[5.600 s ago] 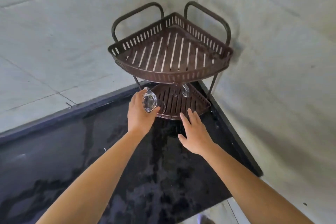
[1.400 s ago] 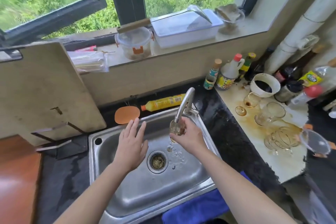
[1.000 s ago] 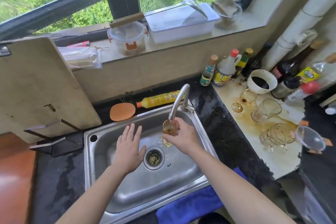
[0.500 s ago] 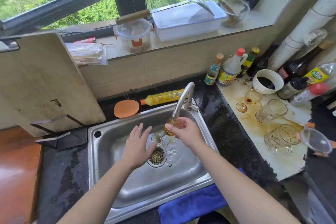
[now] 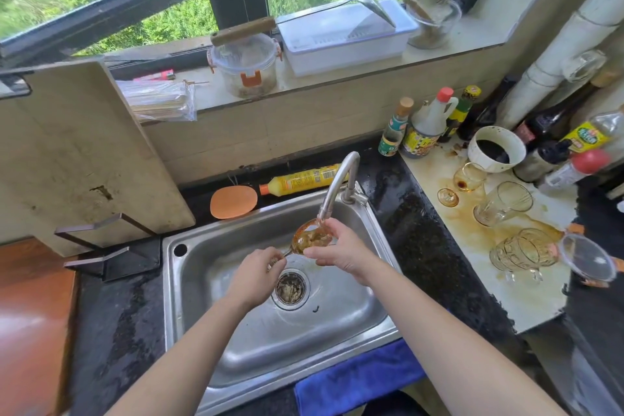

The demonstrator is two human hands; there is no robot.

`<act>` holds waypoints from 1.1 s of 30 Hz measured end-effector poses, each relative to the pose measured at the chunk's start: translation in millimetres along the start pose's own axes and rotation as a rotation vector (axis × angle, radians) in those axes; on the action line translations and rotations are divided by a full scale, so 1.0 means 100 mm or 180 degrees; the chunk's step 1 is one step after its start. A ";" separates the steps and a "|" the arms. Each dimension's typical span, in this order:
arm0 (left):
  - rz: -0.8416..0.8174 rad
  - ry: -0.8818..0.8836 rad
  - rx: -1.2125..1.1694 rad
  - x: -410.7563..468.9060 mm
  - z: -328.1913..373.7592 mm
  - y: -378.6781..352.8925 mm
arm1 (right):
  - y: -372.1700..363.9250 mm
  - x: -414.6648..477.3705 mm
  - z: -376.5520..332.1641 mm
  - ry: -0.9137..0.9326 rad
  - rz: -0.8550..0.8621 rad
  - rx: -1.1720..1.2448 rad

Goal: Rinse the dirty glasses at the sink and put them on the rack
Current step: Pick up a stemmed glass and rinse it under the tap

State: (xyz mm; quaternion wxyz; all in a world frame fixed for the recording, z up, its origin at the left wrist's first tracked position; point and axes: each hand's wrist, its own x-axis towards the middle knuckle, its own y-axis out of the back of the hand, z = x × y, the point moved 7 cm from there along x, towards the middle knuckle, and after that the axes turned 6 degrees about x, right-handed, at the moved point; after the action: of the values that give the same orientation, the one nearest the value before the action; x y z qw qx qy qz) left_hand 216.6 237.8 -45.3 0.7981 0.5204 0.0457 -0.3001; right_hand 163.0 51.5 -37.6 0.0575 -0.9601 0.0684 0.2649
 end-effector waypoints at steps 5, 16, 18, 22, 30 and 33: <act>0.0160 0.0287 -0.0692 -0.03 0.03 0.06 | 0.01 0.03 0.01 -0.0017 0.0175 0.0082; 0.0094 0.0656 -0.1189 -0.04 -0.08 -0.01 | 0.00 0.04 -0.06 0.0126 0.0110 -0.0253; 0.0059 0.0770 -0.1631 -0.03 -0.10 -0.05 | -0.01 0.04 -0.06 0.0102 0.0043 -0.0225; 0.0027 0.0909 -0.2105 -0.04 -0.09 -0.07 | 0.01 0.05 -0.05 0.0052 -0.0057 -0.0352; 0.0008 0.0999 -0.2478 -0.06 -0.08 -0.15 | 0.01 0.05 -0.06 0.0056 0.0002 -0.0224; -0.0072 0.1042 -0.2570 -0.07 -0.06 -0.16 | 0.01 0.05 -0.08 0.0035 0.0005 -0.0249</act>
State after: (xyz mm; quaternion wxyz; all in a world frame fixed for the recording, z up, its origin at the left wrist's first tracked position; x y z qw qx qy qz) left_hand 203.9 241.0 -58.6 0.9165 0.2067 0.2910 -0.1805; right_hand 170.6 48.9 -33.2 0.0193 -0.9630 0.0591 0.2621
